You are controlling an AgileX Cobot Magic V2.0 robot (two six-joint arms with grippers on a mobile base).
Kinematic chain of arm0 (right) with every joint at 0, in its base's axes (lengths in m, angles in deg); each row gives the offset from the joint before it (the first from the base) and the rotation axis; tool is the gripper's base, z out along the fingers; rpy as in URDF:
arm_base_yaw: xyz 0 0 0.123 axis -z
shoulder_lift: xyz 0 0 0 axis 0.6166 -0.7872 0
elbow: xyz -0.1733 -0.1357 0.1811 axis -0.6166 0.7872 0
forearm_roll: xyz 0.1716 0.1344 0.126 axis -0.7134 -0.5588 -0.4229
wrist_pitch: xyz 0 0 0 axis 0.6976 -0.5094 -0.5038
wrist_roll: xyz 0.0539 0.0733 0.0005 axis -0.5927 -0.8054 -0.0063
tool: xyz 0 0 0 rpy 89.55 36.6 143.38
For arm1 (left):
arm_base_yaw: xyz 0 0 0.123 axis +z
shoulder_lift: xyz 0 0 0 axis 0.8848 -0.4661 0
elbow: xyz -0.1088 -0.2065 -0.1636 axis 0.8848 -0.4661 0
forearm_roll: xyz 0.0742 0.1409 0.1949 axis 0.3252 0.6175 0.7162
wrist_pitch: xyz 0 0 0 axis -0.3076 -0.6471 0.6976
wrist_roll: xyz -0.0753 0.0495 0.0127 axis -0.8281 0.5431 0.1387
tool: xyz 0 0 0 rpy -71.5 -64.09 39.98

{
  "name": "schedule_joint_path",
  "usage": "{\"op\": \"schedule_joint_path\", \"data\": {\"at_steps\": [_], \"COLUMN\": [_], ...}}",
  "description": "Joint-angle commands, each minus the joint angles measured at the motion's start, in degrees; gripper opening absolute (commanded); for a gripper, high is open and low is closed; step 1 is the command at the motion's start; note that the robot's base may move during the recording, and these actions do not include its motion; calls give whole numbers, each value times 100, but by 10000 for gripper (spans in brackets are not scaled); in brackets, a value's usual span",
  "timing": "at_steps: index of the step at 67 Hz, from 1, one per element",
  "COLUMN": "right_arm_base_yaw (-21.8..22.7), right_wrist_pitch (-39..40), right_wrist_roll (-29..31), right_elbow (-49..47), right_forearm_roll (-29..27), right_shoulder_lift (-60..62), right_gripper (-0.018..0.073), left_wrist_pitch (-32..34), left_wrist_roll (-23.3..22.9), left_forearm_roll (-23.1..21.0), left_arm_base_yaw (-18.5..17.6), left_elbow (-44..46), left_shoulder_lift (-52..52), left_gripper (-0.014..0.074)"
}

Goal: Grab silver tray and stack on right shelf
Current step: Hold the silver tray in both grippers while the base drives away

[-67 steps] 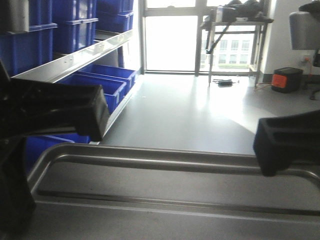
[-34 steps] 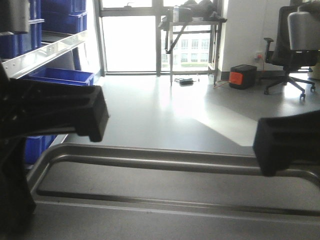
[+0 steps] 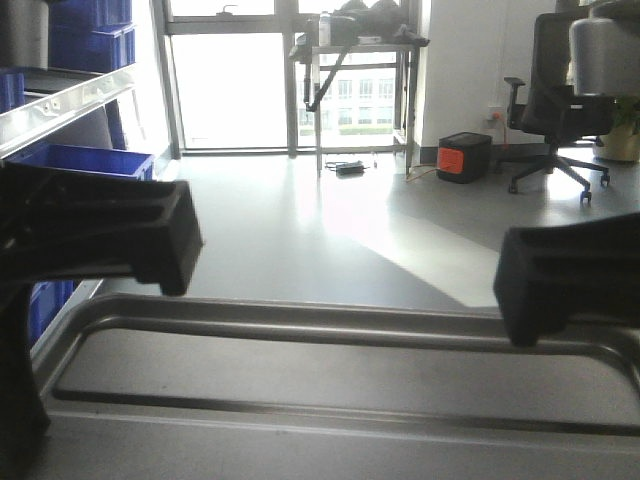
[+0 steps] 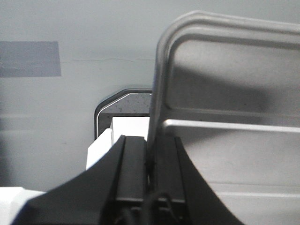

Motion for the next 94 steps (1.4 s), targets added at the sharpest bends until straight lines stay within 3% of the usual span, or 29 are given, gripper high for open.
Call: {"op": "schedule_joint_path", "data": {"at_steps": [1,25,94], "right_arm_base_yaw": [26,26,26], "right_wrist_pitch": [-1319,-1319,-1291], "right_wrist_roll": [10,10,10], "right_elbow": [-75,-75,-85], "right_forearm_roll": [304,304,304], "right_shoulder_lift": [115,115,115], "right_gripper": [70,70,70], "left_wrist_pitch": [-1052,-1668,-1669], "left_wrist_roll": [-60,-60,-60], "left_forearm_roll": [393,393,353], "left_arm_base_yaw": [-3,-3,-3], "left_elbow": [115,115,115], "left_shoulder_lift": [125,125,125], "left_gripper": [-100,-100,-100]}}
